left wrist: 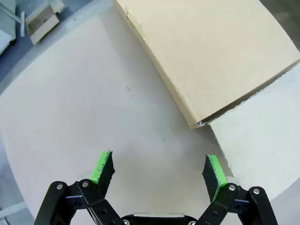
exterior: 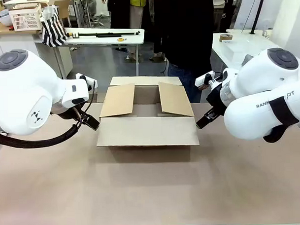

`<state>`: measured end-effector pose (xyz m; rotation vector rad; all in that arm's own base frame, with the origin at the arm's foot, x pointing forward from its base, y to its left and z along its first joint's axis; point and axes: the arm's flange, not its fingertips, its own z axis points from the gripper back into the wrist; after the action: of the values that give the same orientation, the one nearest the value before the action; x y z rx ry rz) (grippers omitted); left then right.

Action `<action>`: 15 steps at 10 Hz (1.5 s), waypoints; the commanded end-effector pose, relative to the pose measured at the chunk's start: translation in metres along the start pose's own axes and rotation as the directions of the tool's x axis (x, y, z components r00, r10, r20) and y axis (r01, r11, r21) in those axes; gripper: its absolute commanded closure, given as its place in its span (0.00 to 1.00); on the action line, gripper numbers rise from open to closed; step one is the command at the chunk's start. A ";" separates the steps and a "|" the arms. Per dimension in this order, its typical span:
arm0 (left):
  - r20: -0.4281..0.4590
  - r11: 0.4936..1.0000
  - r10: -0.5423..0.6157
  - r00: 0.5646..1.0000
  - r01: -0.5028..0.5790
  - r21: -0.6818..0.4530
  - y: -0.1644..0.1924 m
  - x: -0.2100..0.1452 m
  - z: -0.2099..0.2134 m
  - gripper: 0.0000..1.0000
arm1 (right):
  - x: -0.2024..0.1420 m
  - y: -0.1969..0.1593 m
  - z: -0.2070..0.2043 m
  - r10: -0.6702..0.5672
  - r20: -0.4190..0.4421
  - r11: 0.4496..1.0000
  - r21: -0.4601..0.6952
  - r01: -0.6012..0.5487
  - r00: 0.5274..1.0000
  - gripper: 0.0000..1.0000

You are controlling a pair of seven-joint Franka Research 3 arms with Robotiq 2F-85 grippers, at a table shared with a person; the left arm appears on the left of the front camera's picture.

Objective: Pack the gift set into the box.
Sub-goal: Place both hands on the side flaps of the Package Box and spread them outward.

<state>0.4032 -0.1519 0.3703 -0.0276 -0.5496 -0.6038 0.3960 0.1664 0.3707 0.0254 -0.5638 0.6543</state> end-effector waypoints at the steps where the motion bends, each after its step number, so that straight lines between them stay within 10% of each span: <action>1: 0.000 1.000 0.000 1.000 0.000 0.000 0.000 0.000 0.000 0.00 | 0.000 0.000 0.000 0.001 0.001 1.000 0.000 -0.001 1.000 0.00; 11: 0.000 1.000 0.000 1.000 0.000 0.000 0.000 0.000 0.000 0.00 | 0.000 0.000 0.000 0.001 0.000 1.000 0.000 -0.001 1.000 0.00; 15: -0.036 0.989 -0.078 0.996 0.082 0.121 0.003 -0.017 0.112 0.00 | -0.007 -0.058 0.142 0.081 -0.052 0.996 -0.032 -0.083 0.995 0.00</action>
<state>0.3910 -0.1356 0.4274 0.0467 -0.5663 -0.6266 0.3726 0.1177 0.4522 0.0063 -0.5174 0.7160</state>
